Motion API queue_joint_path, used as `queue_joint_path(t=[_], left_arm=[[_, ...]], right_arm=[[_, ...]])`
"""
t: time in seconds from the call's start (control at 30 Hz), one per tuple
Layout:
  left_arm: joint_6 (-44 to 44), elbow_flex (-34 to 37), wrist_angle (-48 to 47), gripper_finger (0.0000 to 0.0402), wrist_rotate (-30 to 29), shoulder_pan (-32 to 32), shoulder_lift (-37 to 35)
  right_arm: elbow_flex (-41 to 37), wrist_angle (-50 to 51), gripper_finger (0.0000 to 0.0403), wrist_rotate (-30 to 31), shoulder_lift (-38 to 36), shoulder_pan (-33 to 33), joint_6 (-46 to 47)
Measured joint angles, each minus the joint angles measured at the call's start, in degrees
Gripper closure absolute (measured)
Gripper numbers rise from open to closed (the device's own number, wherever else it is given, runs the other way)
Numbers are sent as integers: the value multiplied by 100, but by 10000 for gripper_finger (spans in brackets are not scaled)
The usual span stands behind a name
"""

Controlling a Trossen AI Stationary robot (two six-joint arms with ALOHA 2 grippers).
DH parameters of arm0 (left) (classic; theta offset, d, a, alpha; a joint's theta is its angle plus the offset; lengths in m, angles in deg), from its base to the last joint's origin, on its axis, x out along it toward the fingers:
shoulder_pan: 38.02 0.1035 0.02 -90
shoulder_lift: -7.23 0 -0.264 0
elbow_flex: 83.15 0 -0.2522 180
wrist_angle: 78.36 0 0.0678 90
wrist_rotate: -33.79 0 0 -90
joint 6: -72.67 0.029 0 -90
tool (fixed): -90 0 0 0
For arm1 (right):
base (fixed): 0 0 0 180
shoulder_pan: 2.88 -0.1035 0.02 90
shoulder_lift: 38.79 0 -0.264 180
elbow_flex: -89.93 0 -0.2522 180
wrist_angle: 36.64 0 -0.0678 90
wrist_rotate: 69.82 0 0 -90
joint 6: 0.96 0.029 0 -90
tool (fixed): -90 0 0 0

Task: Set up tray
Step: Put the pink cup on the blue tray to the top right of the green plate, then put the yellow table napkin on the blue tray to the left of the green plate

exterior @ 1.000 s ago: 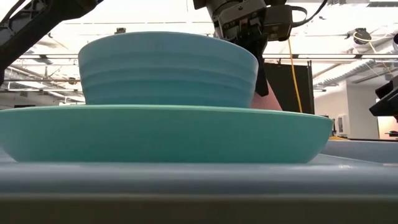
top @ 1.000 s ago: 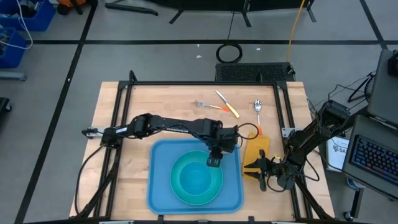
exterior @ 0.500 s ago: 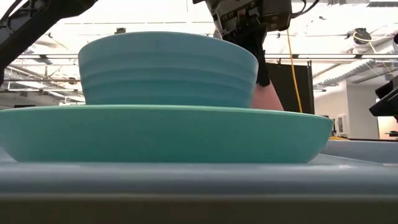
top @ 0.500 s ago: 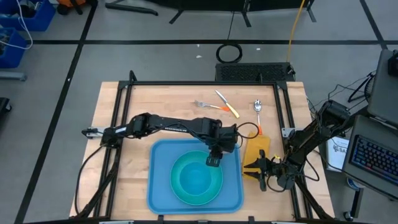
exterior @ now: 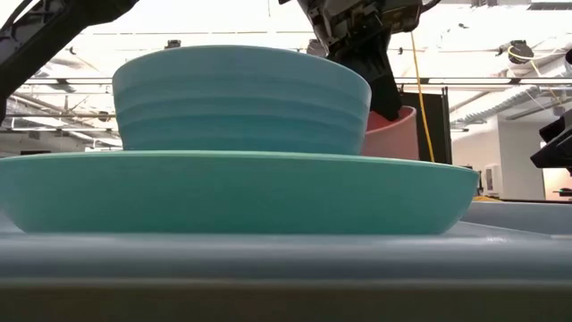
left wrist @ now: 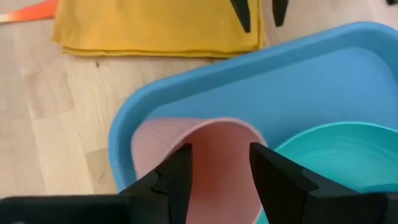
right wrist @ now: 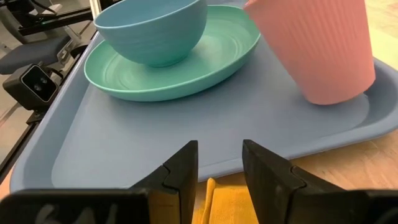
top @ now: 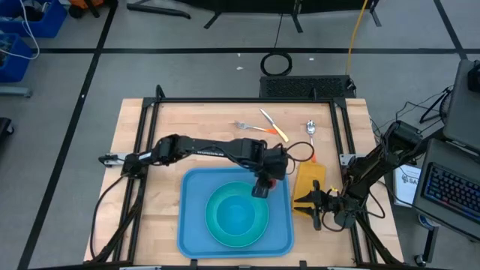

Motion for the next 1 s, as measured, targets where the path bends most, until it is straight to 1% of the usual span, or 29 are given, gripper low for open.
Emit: queue_joint_path(t=[0.07, 0.17, 0.3, 0.57, 0.73, 0.87, 1.0], left_arm=[[2, 2, 9, 238, -24, 32, 0], [17, 2, 65, 238, -286, 81, 2], [-1, 4, 72, 242, -230, 166, 2], [-142, 4, 39, 298, -252, 257, 4], [-117, 9, -46, 315, -256, 257, -76], [-127, 9, -59, 329, -301, 248, -398], [-129, 9, -170, 357, -586, 179, -767]], right_arm=[[0, 5, 289, 0, 0, -1, 0], [0, 11, 289, 0, 0, -1, 0], [0, 11, 289, 0, 0, 0, 2], [0, 11, 289, 0, 0, 0, 2], [0, 14, 289, 0, 0, -1, 2], [0, 26, 289, -4, 2, -2, 4], [-1, 31, 289, -1, 2, -2, 4]])
